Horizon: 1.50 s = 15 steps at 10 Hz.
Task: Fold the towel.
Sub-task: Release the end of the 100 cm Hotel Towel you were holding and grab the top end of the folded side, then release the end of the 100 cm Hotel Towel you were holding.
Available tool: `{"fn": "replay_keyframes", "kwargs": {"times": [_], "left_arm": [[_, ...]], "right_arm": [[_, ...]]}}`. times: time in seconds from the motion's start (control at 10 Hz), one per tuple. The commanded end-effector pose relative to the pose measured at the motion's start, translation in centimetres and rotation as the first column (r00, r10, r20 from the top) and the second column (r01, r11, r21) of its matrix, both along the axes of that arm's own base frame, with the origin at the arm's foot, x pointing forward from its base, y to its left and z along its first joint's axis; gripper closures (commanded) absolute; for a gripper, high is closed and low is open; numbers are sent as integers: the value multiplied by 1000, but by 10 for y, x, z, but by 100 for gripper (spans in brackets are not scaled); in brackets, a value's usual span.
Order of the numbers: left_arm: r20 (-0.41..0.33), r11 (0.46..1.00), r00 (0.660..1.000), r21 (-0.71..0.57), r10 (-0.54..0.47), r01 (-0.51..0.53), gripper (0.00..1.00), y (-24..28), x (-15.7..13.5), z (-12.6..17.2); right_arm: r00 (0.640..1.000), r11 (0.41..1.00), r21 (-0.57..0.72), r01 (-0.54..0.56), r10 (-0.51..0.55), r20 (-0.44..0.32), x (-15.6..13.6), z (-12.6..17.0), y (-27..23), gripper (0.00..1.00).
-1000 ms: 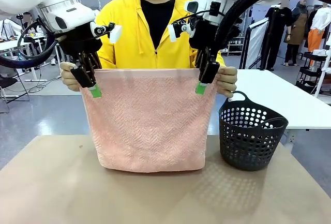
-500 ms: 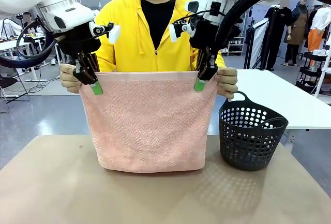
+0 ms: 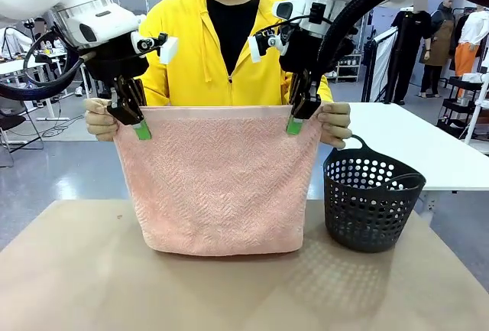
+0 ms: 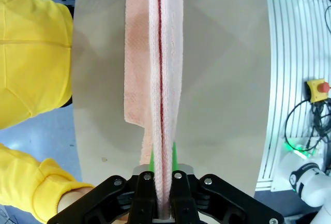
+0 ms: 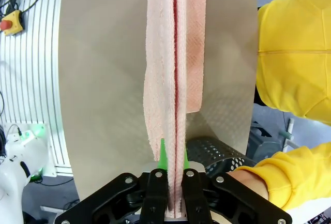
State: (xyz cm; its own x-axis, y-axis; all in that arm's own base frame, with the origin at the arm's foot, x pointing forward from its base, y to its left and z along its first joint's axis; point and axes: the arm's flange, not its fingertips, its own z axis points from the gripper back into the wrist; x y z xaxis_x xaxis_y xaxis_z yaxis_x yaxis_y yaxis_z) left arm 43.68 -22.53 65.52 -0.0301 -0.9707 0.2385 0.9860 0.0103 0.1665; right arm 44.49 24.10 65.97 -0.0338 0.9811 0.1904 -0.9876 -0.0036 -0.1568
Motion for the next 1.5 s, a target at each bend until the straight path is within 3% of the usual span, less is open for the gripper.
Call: {"fn": "replay_keyframes", "kwargs": {"times": [0.0,1.4], "left_arm": [[1,1000,1000,-1,1,-1,100,1,0,1],[1,1000,1000,-1,1,-1,100,1,0,1]], "right_arm": [[1000,1000,-2,0,0,2,0,0,0,100],[1000,1000,-2,0,0,2,0,0,0,100]]}}
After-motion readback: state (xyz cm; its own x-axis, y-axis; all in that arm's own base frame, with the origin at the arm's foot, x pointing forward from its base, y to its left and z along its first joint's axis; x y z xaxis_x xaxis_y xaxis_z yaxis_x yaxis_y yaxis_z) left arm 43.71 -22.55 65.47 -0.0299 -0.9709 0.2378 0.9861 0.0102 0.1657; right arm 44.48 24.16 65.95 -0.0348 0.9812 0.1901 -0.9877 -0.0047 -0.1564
